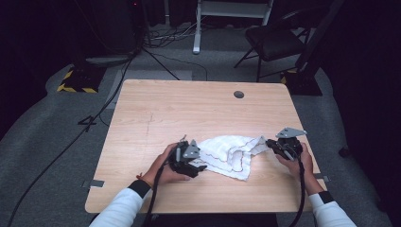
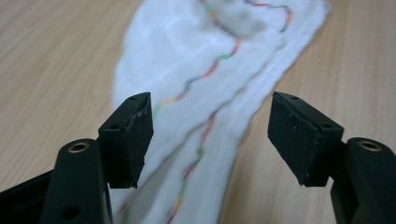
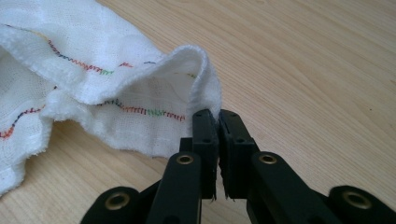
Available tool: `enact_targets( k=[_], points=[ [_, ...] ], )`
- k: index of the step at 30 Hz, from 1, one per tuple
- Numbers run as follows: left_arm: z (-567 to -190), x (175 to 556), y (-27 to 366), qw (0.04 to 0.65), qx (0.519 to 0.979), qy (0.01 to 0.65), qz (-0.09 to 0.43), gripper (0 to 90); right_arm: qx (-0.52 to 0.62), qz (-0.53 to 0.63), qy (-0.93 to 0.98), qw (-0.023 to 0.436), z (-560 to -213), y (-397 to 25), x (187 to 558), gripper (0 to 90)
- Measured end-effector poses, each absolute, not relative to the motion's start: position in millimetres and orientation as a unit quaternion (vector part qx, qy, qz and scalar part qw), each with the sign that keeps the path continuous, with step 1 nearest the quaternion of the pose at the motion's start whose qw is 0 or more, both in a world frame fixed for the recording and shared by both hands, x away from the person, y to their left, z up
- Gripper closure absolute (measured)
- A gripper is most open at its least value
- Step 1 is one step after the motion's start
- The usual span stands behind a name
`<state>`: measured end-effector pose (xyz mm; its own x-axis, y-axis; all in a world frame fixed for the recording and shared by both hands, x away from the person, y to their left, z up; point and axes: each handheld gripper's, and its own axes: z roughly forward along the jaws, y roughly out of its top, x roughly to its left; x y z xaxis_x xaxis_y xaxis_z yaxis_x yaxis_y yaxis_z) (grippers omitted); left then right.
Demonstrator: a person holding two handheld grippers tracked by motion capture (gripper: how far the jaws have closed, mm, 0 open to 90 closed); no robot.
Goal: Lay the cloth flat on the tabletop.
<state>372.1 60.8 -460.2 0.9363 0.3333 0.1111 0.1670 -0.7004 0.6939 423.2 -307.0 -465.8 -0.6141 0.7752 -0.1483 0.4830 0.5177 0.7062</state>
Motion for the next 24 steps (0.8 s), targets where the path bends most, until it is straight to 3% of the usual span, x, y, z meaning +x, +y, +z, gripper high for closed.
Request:
enact_targets(
  k=[4,12,15,18,19,21,24],
  points=[
    [-470,376,13,0.356,0.925,0.108,0.082,32.0,0.373,0.321,0.840,0.230,-467,-306,424,86.0],
    [-487,388,-20,0.331,0.929,0.138,0.089,32.6,0.370,0.329,0.837,0.232,-466,-308,423,86.0],
    [-489,394,-19,0.336,0.928,0.143,0.077,40.5,0.368,0.336,0.834,0.234,-465,-308,423,86.0],
    [-487,395,-15,0.338,0.927,0.141,0.087,61.3,0.367,0.345,0.831,0.237,-462,-309,421,86.0],
    [-487,397,-13,0.342,0.925,0.137,0.086,61.3,0.367,0.345,0.831,0.237,-462,-309,421,86.0],
    [-481,398,-7,0.352,0.923,0.132,0.086,70.9,0.363,0.350,0.829,0.240,-459,-310,421,86.0],
    [-473,401,1,0.368,0.917,0.133,0.077,73.7,0.361,0.355,0.828,0.240,-457,-310,419,86.0]
  ],
)
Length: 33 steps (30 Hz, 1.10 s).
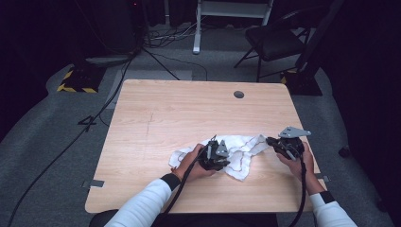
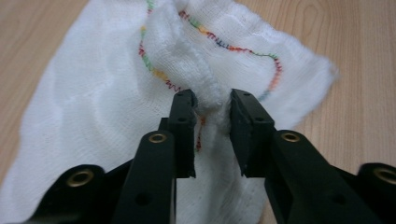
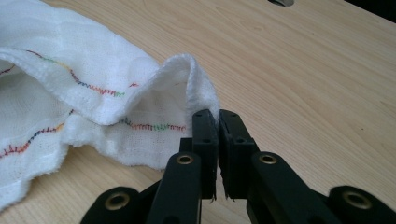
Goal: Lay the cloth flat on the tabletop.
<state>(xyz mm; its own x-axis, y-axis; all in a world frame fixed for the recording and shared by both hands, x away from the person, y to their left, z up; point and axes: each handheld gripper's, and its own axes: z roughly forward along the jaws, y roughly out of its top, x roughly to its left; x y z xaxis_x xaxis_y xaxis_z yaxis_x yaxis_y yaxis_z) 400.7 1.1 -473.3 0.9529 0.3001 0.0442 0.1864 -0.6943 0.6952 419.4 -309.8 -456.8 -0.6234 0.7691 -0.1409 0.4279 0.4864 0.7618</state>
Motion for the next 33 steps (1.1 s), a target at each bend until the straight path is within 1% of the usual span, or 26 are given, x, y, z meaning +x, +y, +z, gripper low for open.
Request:
enact_targets(
  k=[1,3,7,8,15,18,19,20,21,22,23,25,27,31,33],
  points=[
    [-466,403,8,0.384,0.909,0.140,0.076,73.8,0.361,0.360,0.826,0.242,-455,-311,419,86.0],
    [-463,404,12,0.387,0.908,0.143,0.077,73.9,0.360,0.363,0.825,0.241,-453,-311,419,86.0],
    [-451,408,24,0.400,0.901,0.139,0.095,86.1,0.357,0.372,0.822,0.243,-450,-311,418,86.0],
    [-451,408,24,0.400,0.901,0.139,0.095,86.7,0.357,0.372,0.822,0.243,-450,-311,418,86.0],
    [-437,415,43,0.413,0.890,0.149,0.125,87.5,0.344,0.392,0.817,0.249,-438,-307,415,86.1],
    [-422,418,59,0.434,0.875,0.163,0.139,87.6,0.338,0.404,0.813,0.249,-429,-305,415,86.3],
    [-410,420,70,0.446,0.865,0.172,0.152,87.6,0.332,0.411,0.812,0.249,-422,-304,414,86.3],
    [-410,420,70,0.446,0.865,0.172,0.152,87.6,0.332,0.411,0.812,0.249,-422,-304,414,86.3],
    [-404,421,76,0.451,0.860,0.178,0.160,87.6,0.326,0.421,0.808,0.251,-413,-303,413,86.4],
    [-399,421,82,0.459,0.853,0.184,0.165,87.6,0.326,0.421,0.808,0.251,-413,-303,413,86.4],
    [-388,419,93,0.470,0.844,0.192,0.173,87.6,0.320,0.431,0.805,0.254,-404,-301,412,86.5],
    [-382,416,98,0.474,0.841,0.192,0.178,87.6,0.316,0.435,0.804,0.254,-400,-301,410,86.4],
    [-367,403,107,0.471,0.839,0.182,0.201,87.6,0.302,0.445,0.803,0.255,-388,-298,404,86.5],
    [-357,395,118,0.470,0.837,0.183,0.212,87.5,0.291,0.454,0.802,0.258,-377,-296,395,86.5],
    [-353,389,129,0.474,0.832,0.189,0.219,87.6,0.281,0.460,0.802,0.258,-368,-296,387,86.6]
  ],
)
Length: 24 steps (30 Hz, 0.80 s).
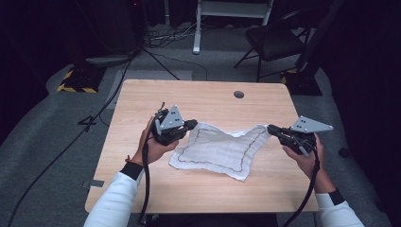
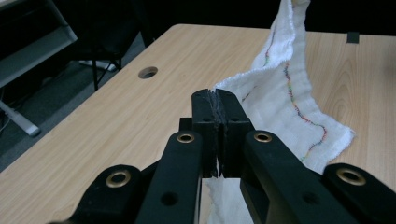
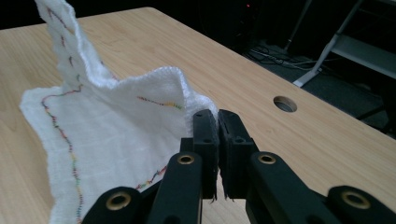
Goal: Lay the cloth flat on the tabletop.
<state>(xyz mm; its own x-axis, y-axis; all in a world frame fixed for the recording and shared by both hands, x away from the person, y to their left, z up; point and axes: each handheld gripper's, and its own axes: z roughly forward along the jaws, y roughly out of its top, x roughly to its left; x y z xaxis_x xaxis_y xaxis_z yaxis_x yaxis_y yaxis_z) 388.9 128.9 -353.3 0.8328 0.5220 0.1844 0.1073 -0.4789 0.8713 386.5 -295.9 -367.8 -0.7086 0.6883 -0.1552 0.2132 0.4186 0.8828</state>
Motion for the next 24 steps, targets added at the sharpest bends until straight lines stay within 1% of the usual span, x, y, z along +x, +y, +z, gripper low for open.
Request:
enact_targets(
  k=[4,7,11,16,17,24],
  points=[
    [-354,386,140,0.479,0.826,0.204,0.217,87.6,0.265,0.462,0.806,0.258,-359,-294,377,86.6],
    [-353,379,150,0.483,0.824,0.203,0.217,87.5,0.255,0.465,0.808,0.256,-355,-292,371,86.6],
    [-348,372,151,0.484,0.823,0.199,0.221,87.5,0.250,0.468,0.809,0.254,-351,-291,366,86.7],
    [-333,357,153,0.497,0.815,0.186,0.231,87.5,0.235,0.481,0.805,0.257,-336,-292,348,86.7],
    [-325,350,154,0.504,0.811,0.178,0.238,87.5,0.234,0.483,0.803,0.258,-332,-293,344,86.7],
    [-307,337,153,0.511,0.805,0.165,0.250,87.5,0.223,0.499,0.793,0.269,-315,-294,330,86.8]
  ],
)
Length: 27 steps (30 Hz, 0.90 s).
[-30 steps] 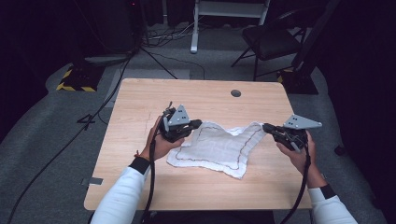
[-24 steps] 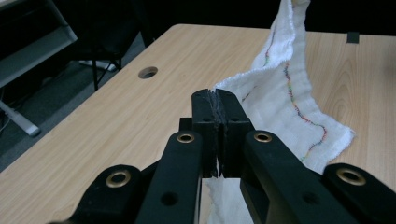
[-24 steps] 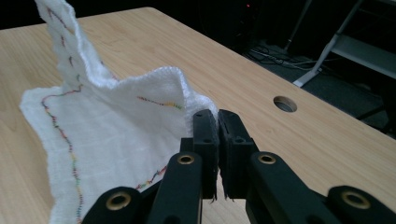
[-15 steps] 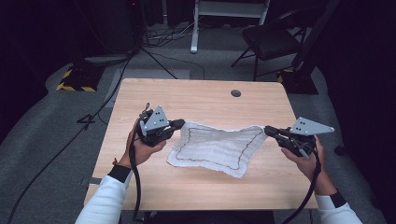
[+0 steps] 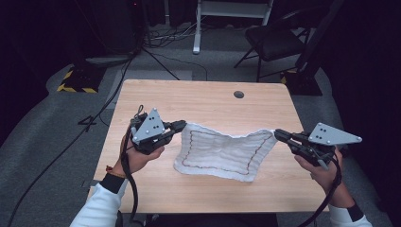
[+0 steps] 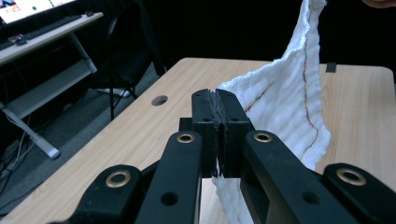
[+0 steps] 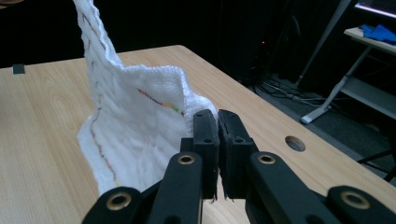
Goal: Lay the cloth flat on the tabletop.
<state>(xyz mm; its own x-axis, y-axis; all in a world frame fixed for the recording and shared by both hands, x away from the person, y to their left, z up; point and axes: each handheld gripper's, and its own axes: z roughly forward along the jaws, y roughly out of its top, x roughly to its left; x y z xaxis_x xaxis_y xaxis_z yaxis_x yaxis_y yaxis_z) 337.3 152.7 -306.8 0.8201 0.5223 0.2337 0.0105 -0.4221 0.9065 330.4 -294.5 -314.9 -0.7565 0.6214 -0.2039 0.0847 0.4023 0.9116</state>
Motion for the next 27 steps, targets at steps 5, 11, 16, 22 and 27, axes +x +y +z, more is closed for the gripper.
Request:
enact_targets(
  k=[5,11,16,22,27],
  points=[
    [-310,353,148,0.503,0.808,0.175,0.253,87.4,0.237,0.490,0.788,0.287,-313,-293,343,86.8],
    [-328,393,145,0.493,0.809,0.215,0.238,87.3,0.260,0.468,0.791,0.296,-324,-285,377,86.8],
    [-363,451,138,0.462,0.808,0.276,0.237,86.5,0.290,0.426,0.809,0.283,-353,-268,436,86.8],
    [-391,493,134,0.435,0.807,0.321,0.236,87.1,0.321,0.402,0.816,0.263,-379,-260,485,86.7],
    [-406,512,131,0.420,0.810,0.339,0.230,87.2,0.334,0.384,0.820,0.261,-393,-254,505,86.5]
  ],
)
